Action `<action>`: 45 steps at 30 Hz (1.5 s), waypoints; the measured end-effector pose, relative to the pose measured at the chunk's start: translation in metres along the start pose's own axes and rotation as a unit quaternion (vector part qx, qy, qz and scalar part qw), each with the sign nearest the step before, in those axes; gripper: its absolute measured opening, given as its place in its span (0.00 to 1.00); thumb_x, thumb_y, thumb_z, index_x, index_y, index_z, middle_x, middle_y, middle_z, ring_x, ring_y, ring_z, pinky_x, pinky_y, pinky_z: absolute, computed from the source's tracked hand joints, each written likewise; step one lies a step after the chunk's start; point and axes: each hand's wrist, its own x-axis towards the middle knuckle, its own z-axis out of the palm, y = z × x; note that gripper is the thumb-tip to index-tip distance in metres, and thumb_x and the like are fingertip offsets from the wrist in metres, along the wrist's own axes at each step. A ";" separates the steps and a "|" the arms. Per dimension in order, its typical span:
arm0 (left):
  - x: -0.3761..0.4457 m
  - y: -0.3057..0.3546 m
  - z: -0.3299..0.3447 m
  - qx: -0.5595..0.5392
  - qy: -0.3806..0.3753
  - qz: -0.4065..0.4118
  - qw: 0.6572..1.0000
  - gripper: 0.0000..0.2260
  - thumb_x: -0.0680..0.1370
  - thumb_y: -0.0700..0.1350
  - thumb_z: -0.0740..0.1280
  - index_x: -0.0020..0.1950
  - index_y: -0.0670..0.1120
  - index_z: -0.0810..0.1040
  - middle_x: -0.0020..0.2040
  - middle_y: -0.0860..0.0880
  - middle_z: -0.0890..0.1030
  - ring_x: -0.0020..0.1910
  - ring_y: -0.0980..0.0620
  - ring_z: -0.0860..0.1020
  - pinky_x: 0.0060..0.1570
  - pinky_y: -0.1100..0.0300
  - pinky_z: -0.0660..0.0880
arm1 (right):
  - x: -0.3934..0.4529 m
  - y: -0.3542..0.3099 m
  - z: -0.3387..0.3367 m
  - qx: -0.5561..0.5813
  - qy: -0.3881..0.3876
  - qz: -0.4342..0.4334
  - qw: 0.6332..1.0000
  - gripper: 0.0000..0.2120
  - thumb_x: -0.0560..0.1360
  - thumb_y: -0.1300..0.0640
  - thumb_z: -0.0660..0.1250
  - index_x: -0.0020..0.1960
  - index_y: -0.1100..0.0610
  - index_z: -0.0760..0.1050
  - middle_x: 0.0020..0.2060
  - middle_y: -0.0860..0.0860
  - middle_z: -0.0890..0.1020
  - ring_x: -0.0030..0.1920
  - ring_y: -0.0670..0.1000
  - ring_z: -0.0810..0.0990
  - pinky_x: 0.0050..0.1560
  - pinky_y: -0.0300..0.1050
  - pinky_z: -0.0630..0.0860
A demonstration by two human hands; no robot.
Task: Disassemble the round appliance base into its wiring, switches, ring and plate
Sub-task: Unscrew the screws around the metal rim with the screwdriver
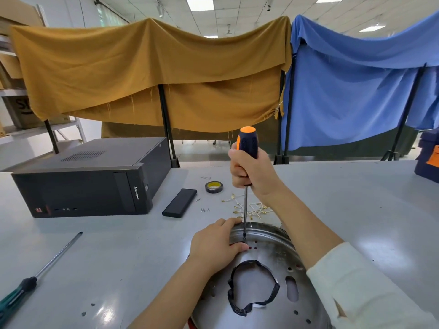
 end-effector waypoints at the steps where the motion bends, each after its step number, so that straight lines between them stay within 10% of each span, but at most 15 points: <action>1: 0.000 0.000 0.000 -0.001 0.000 -0.001 1.000 0.25 0.72 0.65 0.61 0.67 0.63 0.62 0.61 0.59 0.72 0.60 0.56 0.72 0.48 0.60 0.68 | 0.000 0.000 0.002 -0.008 -0.017 0.009 1.000 0.11 0.73 0.61 0.65 0.41 0.55 0.62 0.26 0.49 0.61 0.24 0.47 0.59 0.24 0.38 0.58; 7: -0.001 0.000 0.001 -0.003 -0.005 -0.002 1.000 0.24 0.72 0.65 0.61 0.66 0.62 0.63 0.59 0.59 0.73 0.59 0.55 0.73 0.45 0.60 0.67 | -0.007 0.005 0.024 -0.240 0.028 -0.018 0.970 0.18 0.73 0.49 0.70 0.47 0.52 0.60 0.36 0.50 0.70 0.31 0.45 0.70 0.30 0.33 0.69; 13: 0.000 0.000 0.001 -0.005 0.000 0.003 1.000 0.24 0.72 0.65 0.61 0.67 0.64 0.62 0.59 0.60 0.73 0.58 0.57 0.73 0.45 0.61 0.67 | -0.010 0.007 0.025 -0.179 0.194 -0.106 0.959 0.08 0.79 0.53 0.62 0.50 0.57 0.65 0.35 0.48 0.69 0.27 0.36 0.70 0.26 0.27 0.67; 20: 0.000 0.000 0.001 0.004 -0.001 -0.001 1.000 0.25 0.73 0.65 0.61 0.67 0.62 0.63 0.59 0.58 0.73 0.58 0.55 0.73 0.45 0.60 0.67 | 0.000 0.001 0.024 -0.099 -0.070 0.017 0.992 0.08 0.73 0.65 0.65 0.42 0.58 0.65 0.24 0.49 0.66 0.22 0.47 0.63 0.25 0.40 0.63; 29: 0.000 -0.001 0.001 -0.004 0.004 0.007 1.000 0.24 0.73 0.65 0.61 0.67 0.63 0.62 0.59 0.58 0.73 0.59 0.55 0.73 0.47 0.59 0.69 | 0.001 -0.001 0.020 -0.205 0.212 -0.043 0.955 0.08 0.78 0.53 0.63 0.51 0.55 0.66 0.37 0.49 0.71 0.35 0.44 0.72 0.26 0.26 0.67; 37: 0.000 -0.001 0.000 0.000 0.005 0.009 1.000 0.25 0.73 0.65 0.61 0.69 0.62 0.62 0.61 0.58 0.73 0.60 0.54 0.72 0.49 0.59 0.69 | 0.000 -0.001 0.015 -0.071 0.005 -0.018 0.997 0.13 0.75 0.58 0.68 0.47 0.57 0.63 0.26 0.48 0.66 0.23 0.46 0.63 0.25 0.39 0.63; 45: 0.001 -0.001 0.002 -0.005 0.001 0.006 1.000 0.25 0.73 0.65 0.61 0.68 0.63 0.61 0.60 0.59 0.73 0.59 0.55 0.73 0.46 0.60 0.67 | -0.007 0.005 0.016 -0.202 0.195 -0.082 0.956 0.10 0.77 0.48 0.64 0.50 0.53 0.68 0.38 0.48 0.73 0.36 0.44 0.72 0.32 0.27 0.69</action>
